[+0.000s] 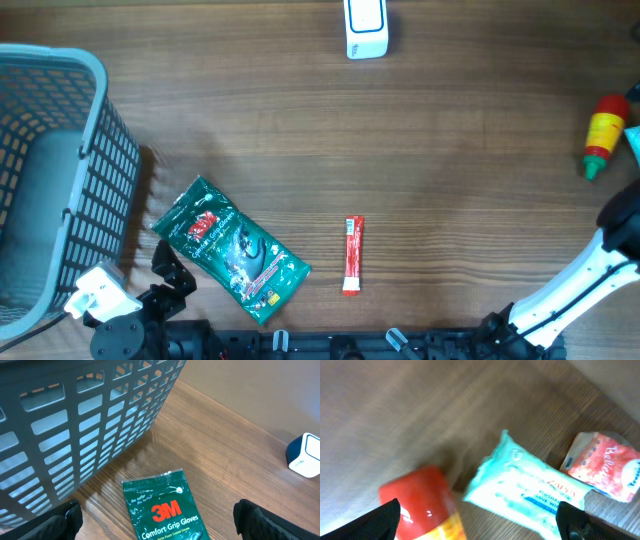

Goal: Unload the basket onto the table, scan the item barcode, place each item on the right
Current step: 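Carry the sauce bottle off to the right and set it down, then reach the right gripper to the red stick packet and grasp it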

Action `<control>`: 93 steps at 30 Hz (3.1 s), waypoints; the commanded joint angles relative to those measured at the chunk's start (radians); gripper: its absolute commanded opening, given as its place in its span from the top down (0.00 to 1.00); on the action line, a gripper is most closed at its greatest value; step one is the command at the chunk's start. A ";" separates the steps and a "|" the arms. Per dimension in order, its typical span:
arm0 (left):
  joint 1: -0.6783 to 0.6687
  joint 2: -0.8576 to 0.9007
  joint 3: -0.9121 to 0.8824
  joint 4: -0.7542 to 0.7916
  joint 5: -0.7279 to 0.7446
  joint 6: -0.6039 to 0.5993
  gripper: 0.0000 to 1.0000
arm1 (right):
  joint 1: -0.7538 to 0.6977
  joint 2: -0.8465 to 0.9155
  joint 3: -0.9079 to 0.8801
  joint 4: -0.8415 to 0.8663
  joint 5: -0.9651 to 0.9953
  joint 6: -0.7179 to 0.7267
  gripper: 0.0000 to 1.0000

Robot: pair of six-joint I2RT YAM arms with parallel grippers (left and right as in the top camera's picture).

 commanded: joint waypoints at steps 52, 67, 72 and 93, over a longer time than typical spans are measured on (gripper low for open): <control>-0.006 -0.007 -0.001 0.004 0.005 -0.009 0.00 | 1.366 -0.477 -1.069 -0.023 -0.527 0.443 0.41; -0.006 -0.007 -0.001 0.004 0.005 -0.009 0.00 | 1.366 -0.503 -1.355 0.343 -0.568 0.632 0.96; -0.006 -0.007 -0.001 0.004 0.005 -0.009 0.00 | 1.366 -0.616 -1.301 0.405 -0.540 0.561 0.96; -0.006 -0.007 -0.001 0.004 0.005 -0.009 0.00 | 1.366 -1.352 -1.283 0.322 -0.912 -0.127 0.96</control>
